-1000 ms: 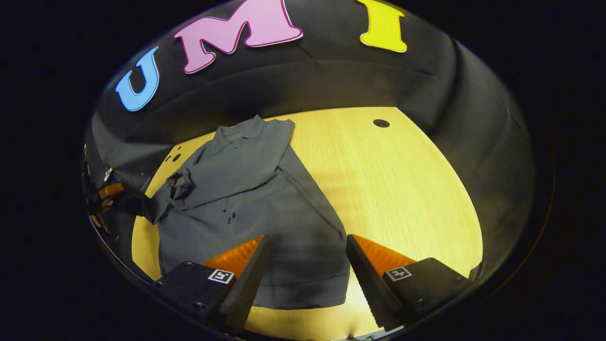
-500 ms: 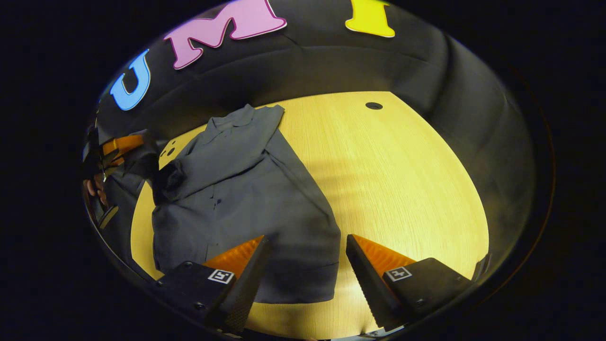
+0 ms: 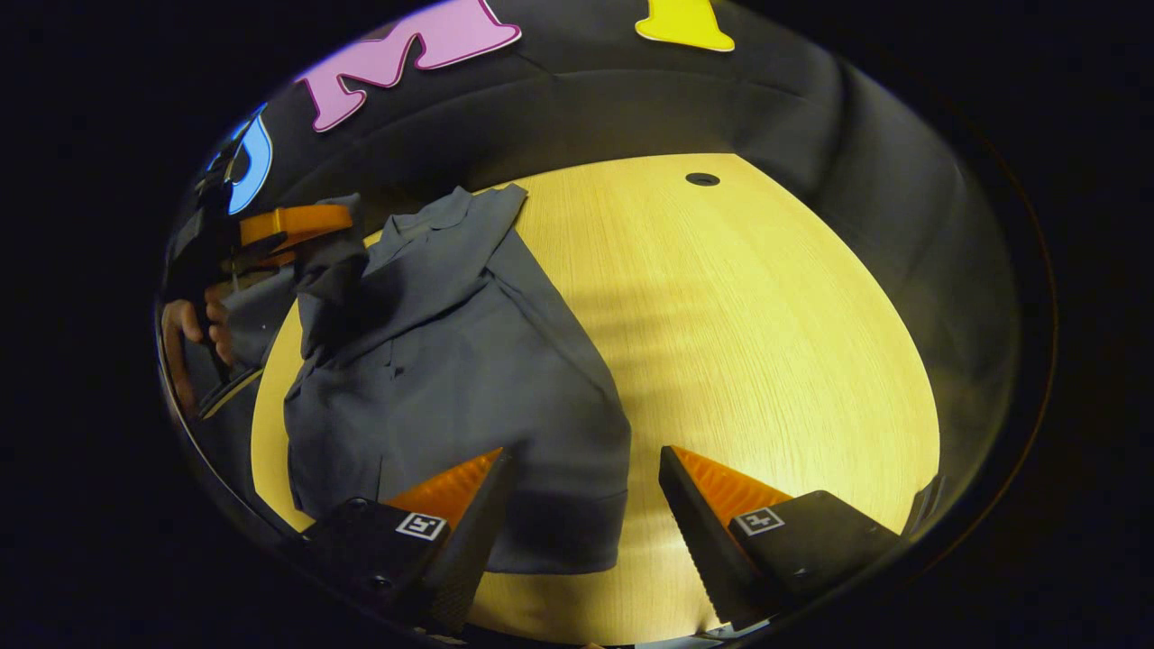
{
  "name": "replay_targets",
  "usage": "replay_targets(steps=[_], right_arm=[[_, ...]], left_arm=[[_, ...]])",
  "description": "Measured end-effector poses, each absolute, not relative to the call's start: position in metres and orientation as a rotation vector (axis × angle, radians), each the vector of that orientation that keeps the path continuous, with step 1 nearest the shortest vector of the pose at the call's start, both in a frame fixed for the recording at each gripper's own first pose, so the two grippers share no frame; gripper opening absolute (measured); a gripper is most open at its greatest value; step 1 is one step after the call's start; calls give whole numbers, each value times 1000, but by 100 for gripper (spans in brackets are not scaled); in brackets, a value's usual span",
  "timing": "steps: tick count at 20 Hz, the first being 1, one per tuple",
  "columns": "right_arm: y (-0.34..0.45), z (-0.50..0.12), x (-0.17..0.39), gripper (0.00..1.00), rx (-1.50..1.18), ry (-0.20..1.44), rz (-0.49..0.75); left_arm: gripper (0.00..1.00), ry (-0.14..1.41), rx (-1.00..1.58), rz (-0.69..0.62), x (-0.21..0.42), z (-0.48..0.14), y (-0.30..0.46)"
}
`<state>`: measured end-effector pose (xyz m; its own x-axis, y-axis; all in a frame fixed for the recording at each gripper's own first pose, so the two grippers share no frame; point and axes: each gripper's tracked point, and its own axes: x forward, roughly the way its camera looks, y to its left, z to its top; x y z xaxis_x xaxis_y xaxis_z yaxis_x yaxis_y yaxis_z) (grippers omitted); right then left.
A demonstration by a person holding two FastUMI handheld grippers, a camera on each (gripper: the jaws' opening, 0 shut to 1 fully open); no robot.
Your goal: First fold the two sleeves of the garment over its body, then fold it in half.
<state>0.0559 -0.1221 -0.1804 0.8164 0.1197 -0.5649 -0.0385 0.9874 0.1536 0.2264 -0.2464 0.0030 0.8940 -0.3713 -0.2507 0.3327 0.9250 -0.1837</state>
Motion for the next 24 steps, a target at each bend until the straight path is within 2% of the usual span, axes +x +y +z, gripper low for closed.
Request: replay_targets(steps=[6,9,10,15,17,18,19,20,21,22,23,24], right_arm=[[-114,-198,48,99,106,659,146],[-110,-203,43,99,96,673,171],[-111,-203,42,99,92,674,178],[-116,-210,45,99,112,695,167],[-118,-218,45,99,140,727,156],[-119,-222,44,99,155,743,149],[-119,-226,43,99,174,761,146],[-117,-229,40,99,193,783,148],[-118,-224,43,99,201,767,144],[-114,-228,42,99,205,781,155],[-108,-229,40,99,205,798,165],[-102,-229,40,99,202,797,171]], left_arm=[[7,356,-62,-369,243,-30,-284],[19,397,-61,-358,248,-46,-296],[18,399,-70,-369,247,-46,-301],[94,353,-44,-338,229,-33,-281],[96,355,-59,-325,208,-36,-260],[92,366,-72,-320,194,-42,-246],[96,380,-81,-309,180,-47,-231],[92,394,-86,-295,164,-56,-213],[96,405,-86,-275,149,-63,-194],[92,415,-86,-248,132,-72,-173],[96,426,-88,-215,115,-82,-153],[96,444,-96,-184,100,-94,-132]])
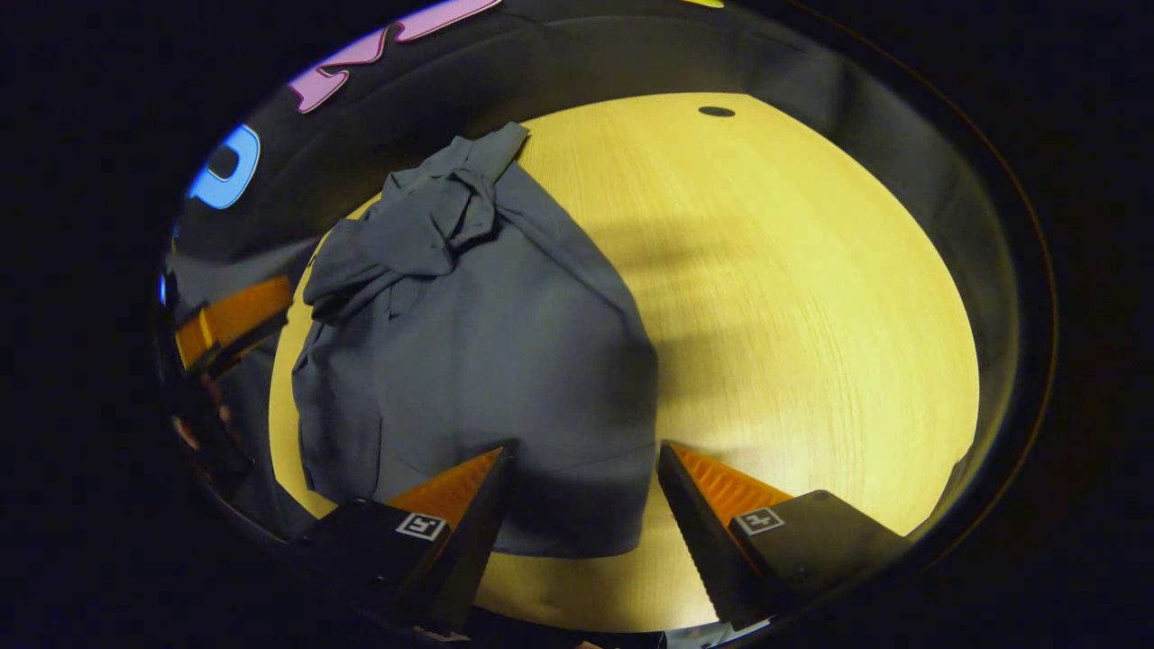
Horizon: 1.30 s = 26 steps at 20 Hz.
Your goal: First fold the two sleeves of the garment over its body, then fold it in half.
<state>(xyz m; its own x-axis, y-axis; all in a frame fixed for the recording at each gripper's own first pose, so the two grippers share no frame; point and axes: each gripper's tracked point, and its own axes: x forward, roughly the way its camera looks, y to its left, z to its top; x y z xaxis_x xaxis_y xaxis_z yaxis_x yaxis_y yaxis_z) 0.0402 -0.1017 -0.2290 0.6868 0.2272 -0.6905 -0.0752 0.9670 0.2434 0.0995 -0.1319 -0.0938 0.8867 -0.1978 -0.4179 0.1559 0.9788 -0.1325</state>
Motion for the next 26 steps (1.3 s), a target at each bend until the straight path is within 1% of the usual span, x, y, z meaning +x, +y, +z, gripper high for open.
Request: replay_targets(steps=[5,6,7,11,13,14,15,20,24,26], right_arm=[[-69,-235,26,99,166,841,211],[-62,-236,24,99,156,847,217],[-57,-236,21,99,150,855,226],[-36,-235,19,99,123,866,241],[-27,-235,18,99,107,865,244],[-23,-236,18,99,88,865,241],[-21,-238,19,99,64,868,232],[-15,-249,21,99,-45,870,177],[-15,-254,21,99,-162,857,144],[-10,-252,22,98,-154,850,142]], left_arm=[[96,530,-157,-15,41,-150,-46],[100,536,-174,14,31,-158,-32],[96,541,-186,41,25,-164,-18],[96,580,-196,107,-2,-198,20],[96,589,-205,114,-10,-210,25],[92,592,-205,116,-13,-216,27],[96,599,-202,119,-15,-221,28],[96,627,-180,120,-21,-236,23],[97,641,-75,128,-18,-243,19],[98,637,-47,101,-15,-243,8]])
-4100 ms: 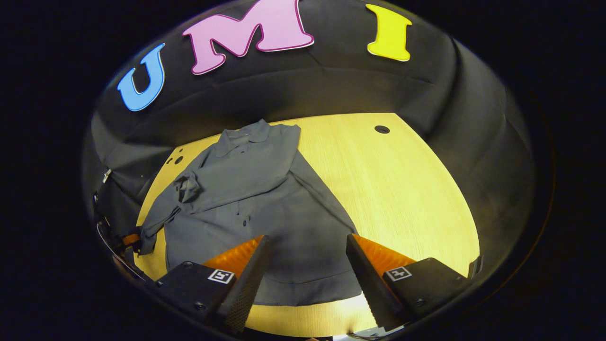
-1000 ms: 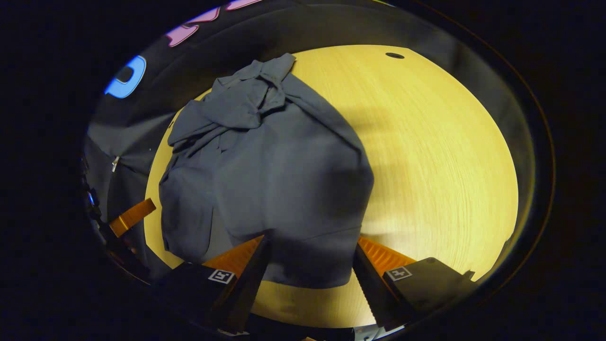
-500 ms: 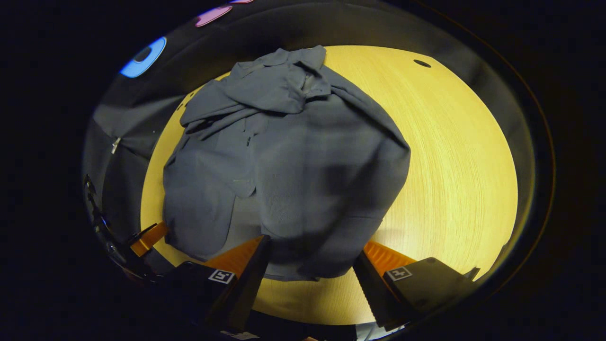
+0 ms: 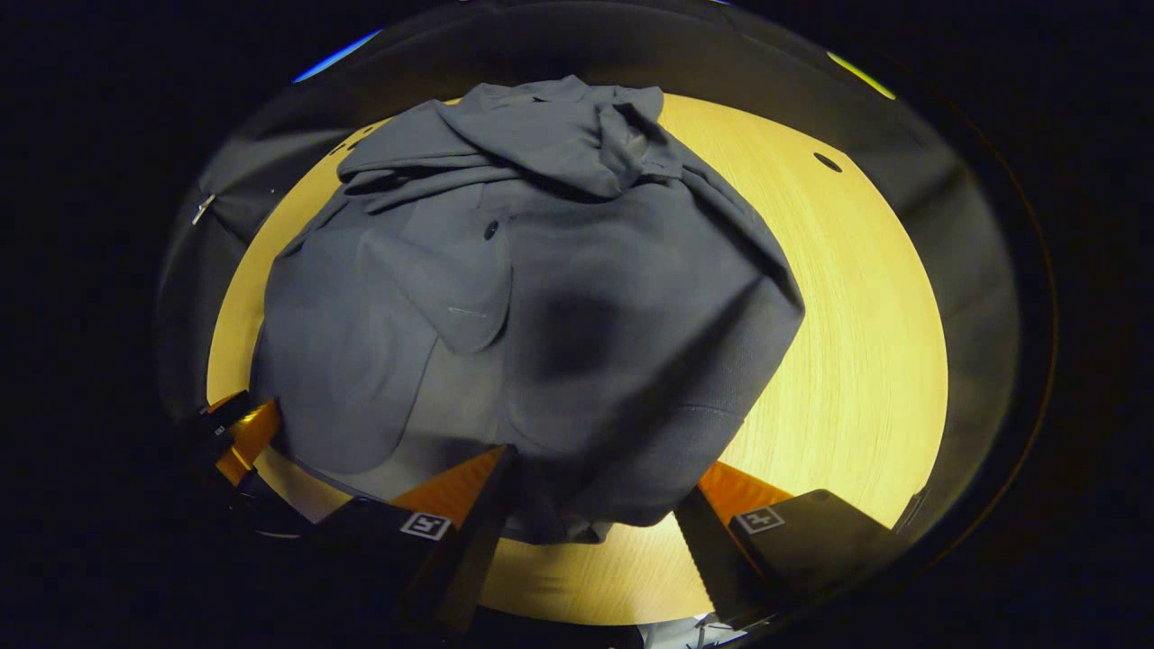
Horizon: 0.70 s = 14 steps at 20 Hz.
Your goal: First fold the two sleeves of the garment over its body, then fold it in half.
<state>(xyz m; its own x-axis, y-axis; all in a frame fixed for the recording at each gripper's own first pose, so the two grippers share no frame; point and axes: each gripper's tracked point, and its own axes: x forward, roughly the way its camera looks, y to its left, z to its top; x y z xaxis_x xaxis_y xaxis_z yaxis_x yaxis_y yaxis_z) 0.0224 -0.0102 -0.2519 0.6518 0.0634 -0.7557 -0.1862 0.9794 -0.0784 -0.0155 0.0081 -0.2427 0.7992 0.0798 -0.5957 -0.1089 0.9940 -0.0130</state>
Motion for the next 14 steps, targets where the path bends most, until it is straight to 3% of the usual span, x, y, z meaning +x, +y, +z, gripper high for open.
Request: replay_targets(steps=[1,3,5,6,7,8,9,10,11,14], right_arm=[[-8,-254,24,77,-145,850,128],[-4,-252,25,53,-137,843,133],[-1,-252,26,46,-129,838,151],[0,-252,26,39,-135,841,166],[1,-252,27,22,-141,841,190],[1,-253,26,22,-132,841,200],[1,-252,28,13,-131,843,220],[0,-251,26,13,-124,844,233],[1,-251,27,9,-119,844,247],[2,-247,27,9,-98,841,284]], left_arm=[[87,636,-31,91,-12,-240,5],[84,638,-3,47,-8,-241,-4],[67,636,19,13,-7,-240,-12],[58,630,29,2,-5,-241,-16],[48,624,39,-9,-4,-240,-19],[38,615,43,-20,-3,-240,-23],[19,611,44,-23,-2,-239,-26],[16,604,44,-27,-2,-238,-27],[7,601,42,-37,0,-238,-29],[6,607,22,-61,3,-234,-27]])
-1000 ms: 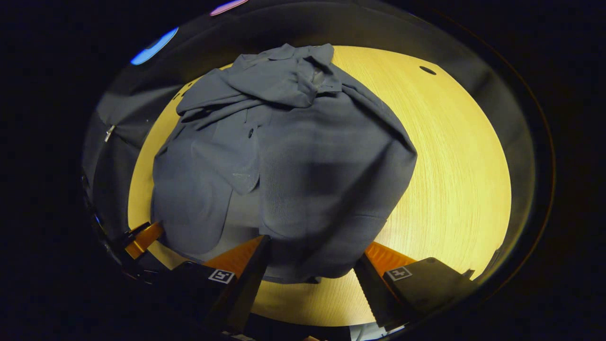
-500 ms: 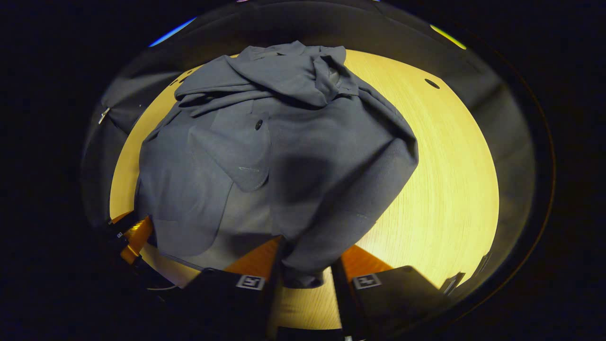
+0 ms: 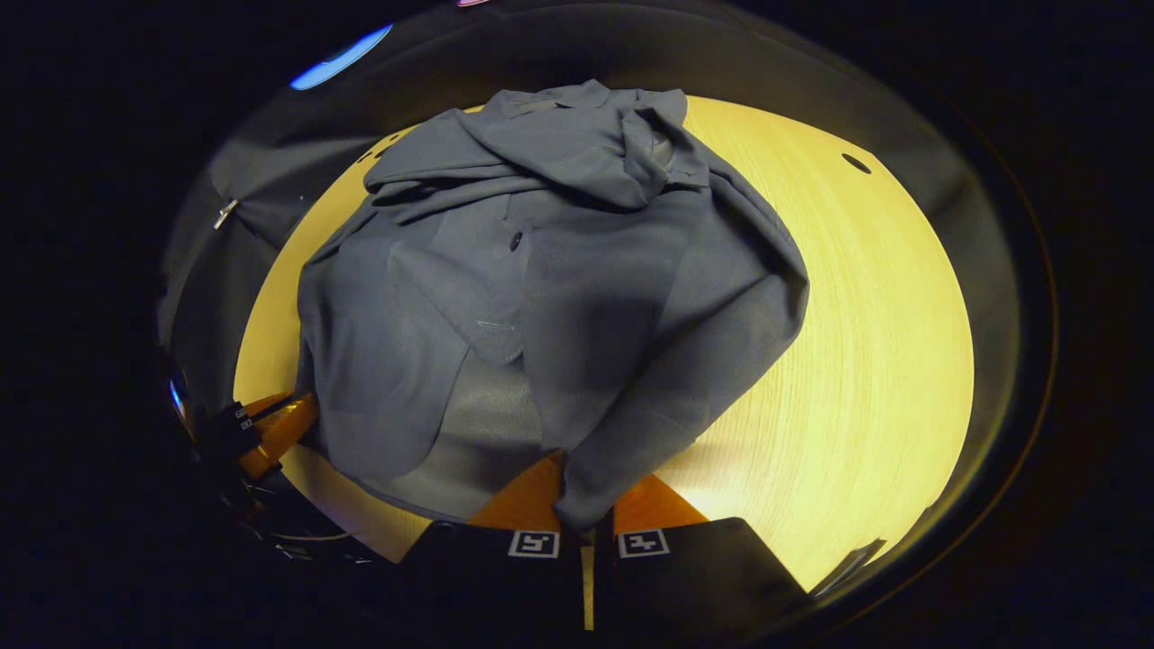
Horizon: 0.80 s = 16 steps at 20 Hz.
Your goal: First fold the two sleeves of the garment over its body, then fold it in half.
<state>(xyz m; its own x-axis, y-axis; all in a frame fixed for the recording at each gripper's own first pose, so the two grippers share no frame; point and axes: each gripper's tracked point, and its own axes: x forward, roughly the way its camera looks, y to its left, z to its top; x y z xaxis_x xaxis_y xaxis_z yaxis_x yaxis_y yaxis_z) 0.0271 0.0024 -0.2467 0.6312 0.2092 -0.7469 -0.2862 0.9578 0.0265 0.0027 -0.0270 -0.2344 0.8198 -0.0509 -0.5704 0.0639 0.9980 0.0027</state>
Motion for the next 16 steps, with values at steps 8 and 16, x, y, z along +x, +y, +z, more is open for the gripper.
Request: replay_targets(steps=[8,16], right_arm=[[9,-197,34,9,-87,690,333],[27,-141,67,9,-25,595,349]], left_arm=[[6,466,-92,-68,6,-173,-32],[6,328,-159,-55,45,-93,-24]])
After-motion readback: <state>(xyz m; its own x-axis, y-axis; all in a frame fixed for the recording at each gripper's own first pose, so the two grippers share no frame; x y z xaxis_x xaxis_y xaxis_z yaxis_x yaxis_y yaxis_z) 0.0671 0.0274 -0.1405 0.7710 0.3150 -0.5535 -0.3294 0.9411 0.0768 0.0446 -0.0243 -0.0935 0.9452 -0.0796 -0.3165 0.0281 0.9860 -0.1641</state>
